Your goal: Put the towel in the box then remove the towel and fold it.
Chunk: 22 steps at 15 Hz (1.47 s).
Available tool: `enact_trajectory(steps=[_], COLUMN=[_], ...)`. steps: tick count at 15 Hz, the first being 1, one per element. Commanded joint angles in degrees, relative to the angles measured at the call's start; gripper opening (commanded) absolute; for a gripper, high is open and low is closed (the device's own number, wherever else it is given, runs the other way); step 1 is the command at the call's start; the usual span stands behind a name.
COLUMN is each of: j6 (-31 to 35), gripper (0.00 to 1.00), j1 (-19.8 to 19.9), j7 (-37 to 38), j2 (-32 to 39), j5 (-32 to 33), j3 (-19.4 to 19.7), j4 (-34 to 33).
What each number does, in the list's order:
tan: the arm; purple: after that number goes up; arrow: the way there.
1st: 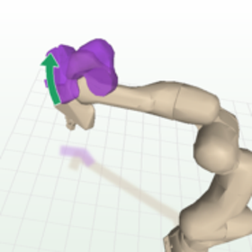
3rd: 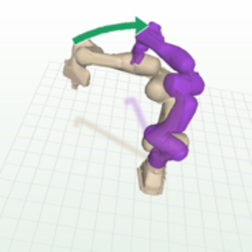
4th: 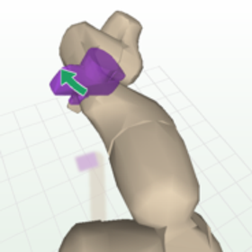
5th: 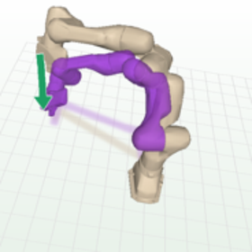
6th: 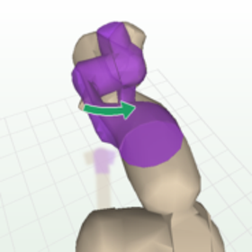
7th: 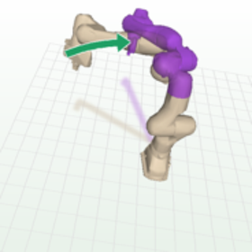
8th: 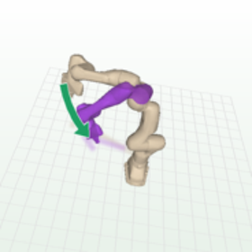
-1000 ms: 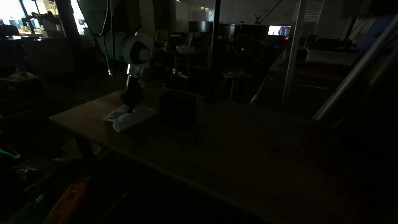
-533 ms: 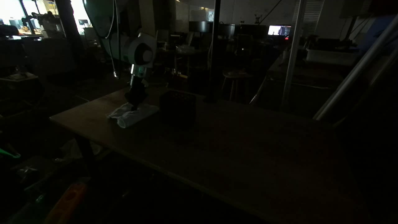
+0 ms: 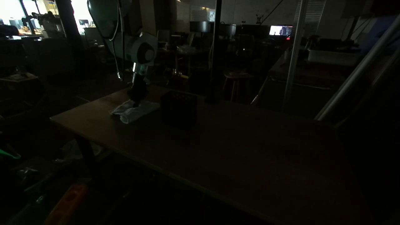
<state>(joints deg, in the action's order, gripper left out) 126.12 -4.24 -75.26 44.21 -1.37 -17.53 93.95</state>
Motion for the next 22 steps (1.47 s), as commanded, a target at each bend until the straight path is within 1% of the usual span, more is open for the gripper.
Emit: enact_trajectory(steps=[1,3,8,10,13,15,17,19,22], j6=[-3.05,-3.51,-5.01,-6.72,-11.04,-14.15,-15.88,-15.81,-14.14], gripper=[0.0,0.0,0.0,0.0,0.0,0.0,0.0,0.0,0.0], j1=[-1.77,-1.84,-2.22,-2.67,-4.21,-5.33,-6.48,-7.25,-7.1], j7=[1.25,1.68,4.71,6.27,10.23,14.87,21.75,29.21,37.2], j2=[2.41,2.33,-0.78,-2.97,-7.23,-10.3,-13.15,-16.54,-22.52], j5=[0.62,0.54,0.61,0.58,0.28,-0.89,-2.19,-4.02,-8.73], j3=[1.17,1.38,1.62,1.41,1.06,0.74,0.79,0.55,-0.54], j4=[-5.84,-6.58,-5.56,-4.69,-3.37,-2.85,-2.49,-1.41,1.63])
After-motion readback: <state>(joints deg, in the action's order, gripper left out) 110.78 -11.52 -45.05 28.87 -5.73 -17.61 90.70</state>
